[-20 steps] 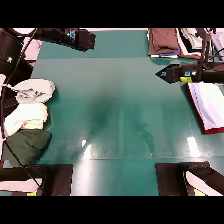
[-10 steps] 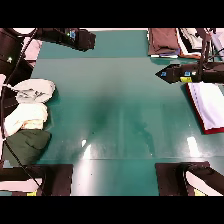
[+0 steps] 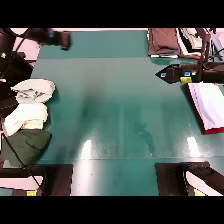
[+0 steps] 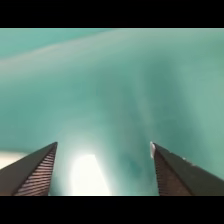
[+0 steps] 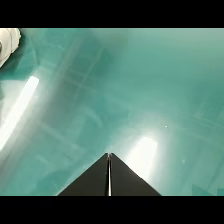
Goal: Fold the shirts.
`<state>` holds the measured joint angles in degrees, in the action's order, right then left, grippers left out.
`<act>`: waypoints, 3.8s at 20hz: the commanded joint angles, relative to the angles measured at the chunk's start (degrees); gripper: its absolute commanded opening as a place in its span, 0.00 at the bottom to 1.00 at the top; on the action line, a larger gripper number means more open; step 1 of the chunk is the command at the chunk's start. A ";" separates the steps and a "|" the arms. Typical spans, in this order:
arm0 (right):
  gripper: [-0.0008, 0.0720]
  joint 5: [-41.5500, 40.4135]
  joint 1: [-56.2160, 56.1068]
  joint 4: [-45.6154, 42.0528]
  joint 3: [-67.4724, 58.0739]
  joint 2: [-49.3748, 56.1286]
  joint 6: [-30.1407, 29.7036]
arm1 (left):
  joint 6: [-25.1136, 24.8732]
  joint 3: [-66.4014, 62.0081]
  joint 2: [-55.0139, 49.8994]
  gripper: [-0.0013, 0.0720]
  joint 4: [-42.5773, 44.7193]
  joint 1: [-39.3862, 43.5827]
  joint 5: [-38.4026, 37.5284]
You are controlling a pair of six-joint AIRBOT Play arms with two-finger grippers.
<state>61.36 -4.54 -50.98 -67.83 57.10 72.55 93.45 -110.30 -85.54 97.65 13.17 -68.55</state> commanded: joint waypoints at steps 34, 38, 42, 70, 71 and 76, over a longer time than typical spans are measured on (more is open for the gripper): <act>0.04 0.44 1.99 -0.04 -33.07 2.16 0.04 | -8.72 0.02 8.66 0.05 -2.10 28.65 -5.68; 0.04 4.00 4.22 -0.02 -34.73 1.70 0.09 | -8.24 0.68 1.07 0.79 -10.40 30.12 -1.07; 0.04 4.26 4.72 -0.15 -34.64 0.24 0.07 | -2.51 1.57 -0.24 0.79 -9.70 22.14 -1.01; 0.04 9.94 3.32 -0.63 -34.47 3.65 1.62 | -3.50 42.21 -6.27 0.05 -43.12 13.33 23.21; 0.04 11.80 3.32 -2.73 -34.01 3.56 2.99 | -3.48 41.16 -6.21 0.05 -42.82 12.55 21.84; 0.04 16.94 3.32 -15.34 -12.46 -2.12 7.54 | -3.54 38.16 -1.90 0.05 -37.38 7.87 18.05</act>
<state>74.96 -1.17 -59.90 -91.00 57.58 77.65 90.02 -70.85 -89.45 57.28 23.11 -48.62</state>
